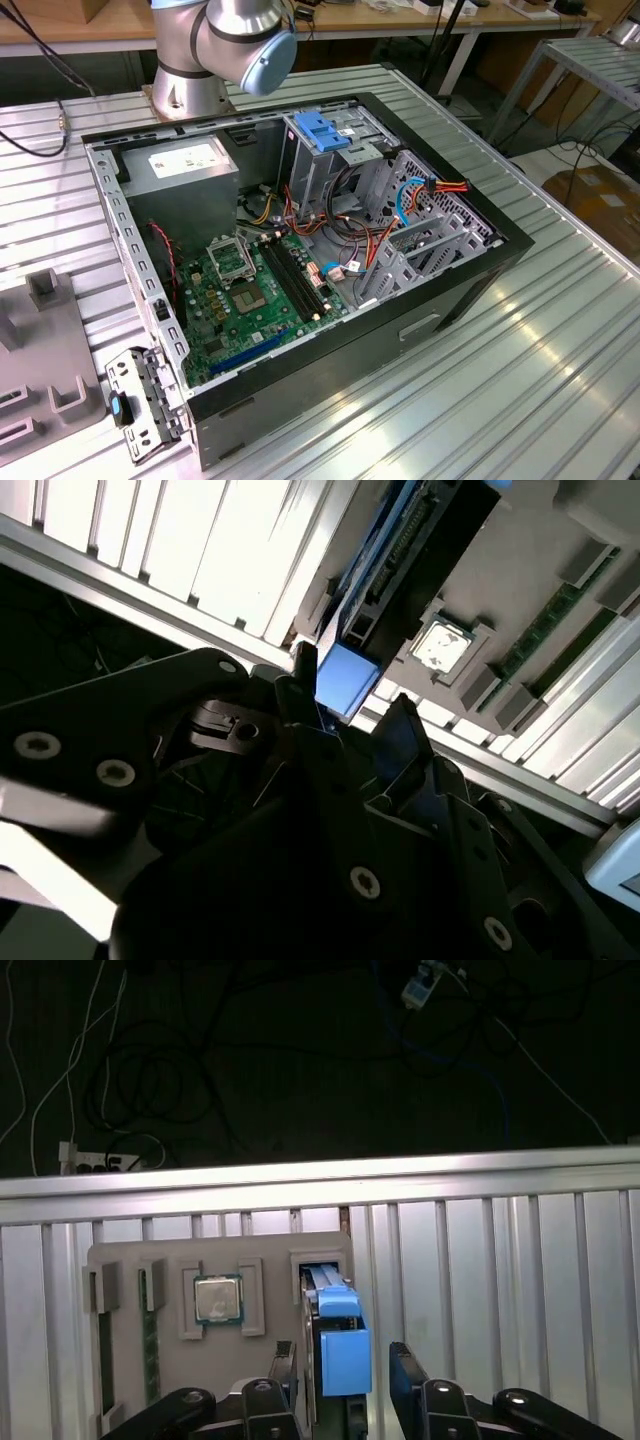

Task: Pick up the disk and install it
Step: 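Pick up the disk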

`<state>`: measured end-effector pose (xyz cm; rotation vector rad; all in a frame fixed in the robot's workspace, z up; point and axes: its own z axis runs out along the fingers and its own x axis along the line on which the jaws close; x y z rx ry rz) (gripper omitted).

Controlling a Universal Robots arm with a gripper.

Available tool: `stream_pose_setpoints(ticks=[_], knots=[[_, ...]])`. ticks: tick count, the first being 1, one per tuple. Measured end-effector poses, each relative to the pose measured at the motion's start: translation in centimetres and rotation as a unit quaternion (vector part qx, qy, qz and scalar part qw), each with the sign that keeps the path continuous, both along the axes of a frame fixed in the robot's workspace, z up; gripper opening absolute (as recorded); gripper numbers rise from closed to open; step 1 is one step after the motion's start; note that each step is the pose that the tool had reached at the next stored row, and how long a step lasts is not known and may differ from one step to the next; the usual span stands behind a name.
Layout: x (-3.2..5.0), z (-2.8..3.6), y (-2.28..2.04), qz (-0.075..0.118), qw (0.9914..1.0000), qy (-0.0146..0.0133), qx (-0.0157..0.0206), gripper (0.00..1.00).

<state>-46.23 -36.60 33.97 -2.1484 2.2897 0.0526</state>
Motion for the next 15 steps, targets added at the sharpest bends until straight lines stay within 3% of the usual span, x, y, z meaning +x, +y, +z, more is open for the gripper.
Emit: stream_pose_setpoints(ticks=[5, 8, 10, 15], knots=[[-0.09, -0.39, -0.2, 0.0, 1.0, -0.0007, -0.0008, 0.5], [-0.17, -0.65, -0.55, 0.001, 0.99999, -0.0048, -0.0013, 0.5], [-0.17, -1.16, -0.56, 0.001, 0.99998, -0.0068, -0.0013, 0.5], [-0.18, -2.29, -0.56, 0.001, 0.99997, -0.008, -0.0013, 0.5]])
